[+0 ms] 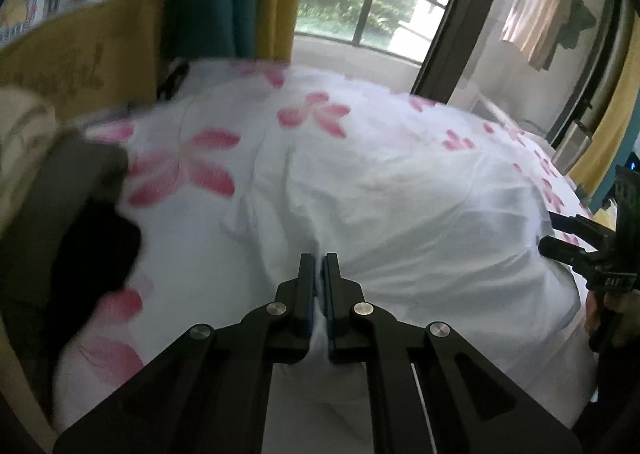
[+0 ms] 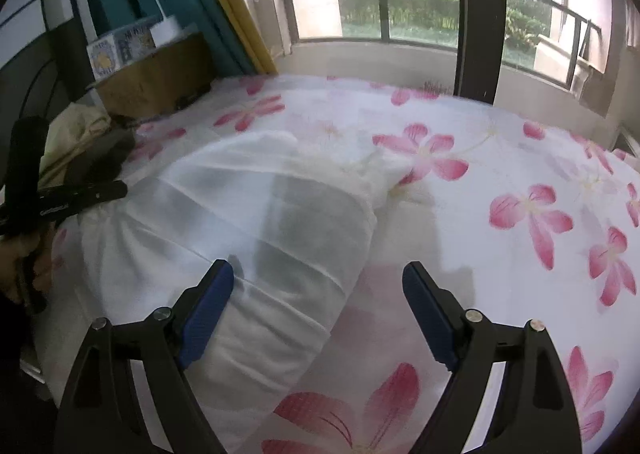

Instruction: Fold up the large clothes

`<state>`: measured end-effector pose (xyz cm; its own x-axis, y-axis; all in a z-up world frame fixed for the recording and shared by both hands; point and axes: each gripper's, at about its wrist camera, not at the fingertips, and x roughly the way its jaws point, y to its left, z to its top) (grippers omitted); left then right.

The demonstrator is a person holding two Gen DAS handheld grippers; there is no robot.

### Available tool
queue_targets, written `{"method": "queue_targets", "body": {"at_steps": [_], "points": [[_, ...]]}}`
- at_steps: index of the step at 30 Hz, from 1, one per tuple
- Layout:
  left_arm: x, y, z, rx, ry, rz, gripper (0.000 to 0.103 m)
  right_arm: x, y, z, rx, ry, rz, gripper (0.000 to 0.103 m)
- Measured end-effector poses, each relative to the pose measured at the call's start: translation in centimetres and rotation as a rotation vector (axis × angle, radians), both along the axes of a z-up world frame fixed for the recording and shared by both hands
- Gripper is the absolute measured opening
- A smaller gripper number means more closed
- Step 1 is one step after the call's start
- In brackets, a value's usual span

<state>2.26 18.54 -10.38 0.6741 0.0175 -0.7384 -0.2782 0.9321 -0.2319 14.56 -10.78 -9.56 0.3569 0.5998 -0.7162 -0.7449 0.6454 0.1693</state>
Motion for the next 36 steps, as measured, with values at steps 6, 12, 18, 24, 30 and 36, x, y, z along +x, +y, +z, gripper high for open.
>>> {"method": "queue_targets", "body": {"at_steps": [6,12,18,24,30,36], "points": [[-0.4,0.3,-0.2,-0.024,0.011,0.03,0.006,-0.4,0.6,-0.1,-0.008,-0.024,0.0,0.087],[-1.3,0.8,0.1,-0.026,-0.014,0.071,0.018,-0.8,0.0,1.1,-0.014,-0.059,-0.021,0.087],[-3.5,3.3,-0.2,-0.129,-0.056,0.22,0.038,-0.7,-1.2,2.0,-0.003,-0.074,-0.043,0.087],[-2.8,3.2,-0.8,-0.109,-0.021,0.226,0.045,-0.1,-2.4,2.5,0.026,-0.066,-0.067,0.087],[-1.8,2.9,-0.7,-0.217,-0.035,0.195,0.063,0.1,-2.9,1.7,0.026,-0.031,-0.063,0.087],[-0.4,1.4,-1.2,-0.317,-0.073,0.096,0.073,0.8,-3.0,1.0,0.037,-0.001,-0.073,0.087]]}}
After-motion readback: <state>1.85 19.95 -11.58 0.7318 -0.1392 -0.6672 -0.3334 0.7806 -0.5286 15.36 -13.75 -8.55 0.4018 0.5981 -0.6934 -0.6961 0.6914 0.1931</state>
